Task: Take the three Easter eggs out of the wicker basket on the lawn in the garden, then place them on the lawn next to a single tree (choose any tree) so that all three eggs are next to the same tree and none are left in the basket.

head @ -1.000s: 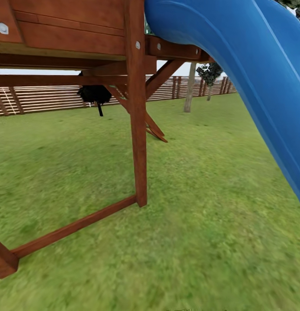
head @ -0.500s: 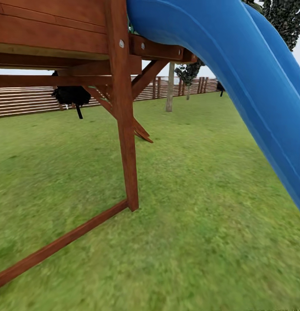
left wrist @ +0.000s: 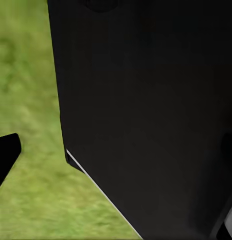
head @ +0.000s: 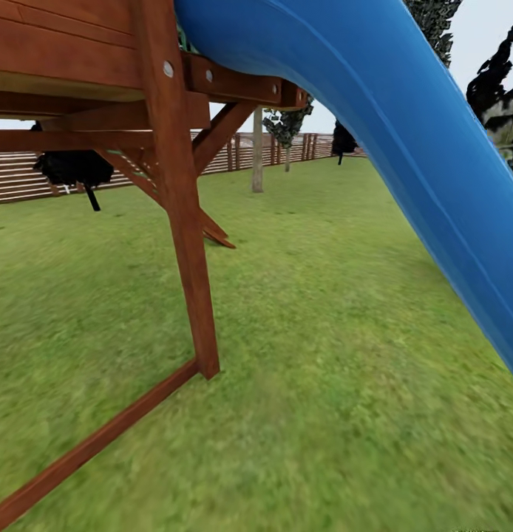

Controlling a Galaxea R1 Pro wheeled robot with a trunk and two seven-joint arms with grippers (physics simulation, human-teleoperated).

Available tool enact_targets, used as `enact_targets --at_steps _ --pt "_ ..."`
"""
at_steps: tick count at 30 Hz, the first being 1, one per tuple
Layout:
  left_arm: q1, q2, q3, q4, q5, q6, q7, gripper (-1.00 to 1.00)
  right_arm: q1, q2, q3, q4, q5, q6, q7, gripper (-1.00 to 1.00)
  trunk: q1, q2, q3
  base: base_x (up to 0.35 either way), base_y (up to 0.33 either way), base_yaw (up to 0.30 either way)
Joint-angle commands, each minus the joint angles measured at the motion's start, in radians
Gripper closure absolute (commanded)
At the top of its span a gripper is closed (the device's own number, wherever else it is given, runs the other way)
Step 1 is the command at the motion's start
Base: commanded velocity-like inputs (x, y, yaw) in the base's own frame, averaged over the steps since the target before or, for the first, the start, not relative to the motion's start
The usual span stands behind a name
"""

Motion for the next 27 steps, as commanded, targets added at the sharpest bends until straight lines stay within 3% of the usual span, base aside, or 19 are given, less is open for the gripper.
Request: enact_targets --at_steps 1,17,27 --pt "0.000 0.000 0.001 0.000 0.001 -0.001 0.000 -1.00 -0.001 0.000 0.002 0.001 0.002 -0.003 0.000 -1.00 0.000 0.000 0.000 0.243 0.163 -0.278" --pt "0.000 0.001 0.001 -0.002 0.001 -0.001 0.000 -1.00 -0.001 0.000 0.002 0.001 0.002 -0.003 0.000 -1.00 0.000 0.000 0.005 0.059 0.018 -0.278" --pt "0.000 0.000 0.001 -0.002 0.001 -0.001 0.000 -1.00 -0.001 0.001 0.002 0.001 0.002 -0.003 0.000 -1.00 0.000 0.000 0.010 0.249 0.011 -0.273"
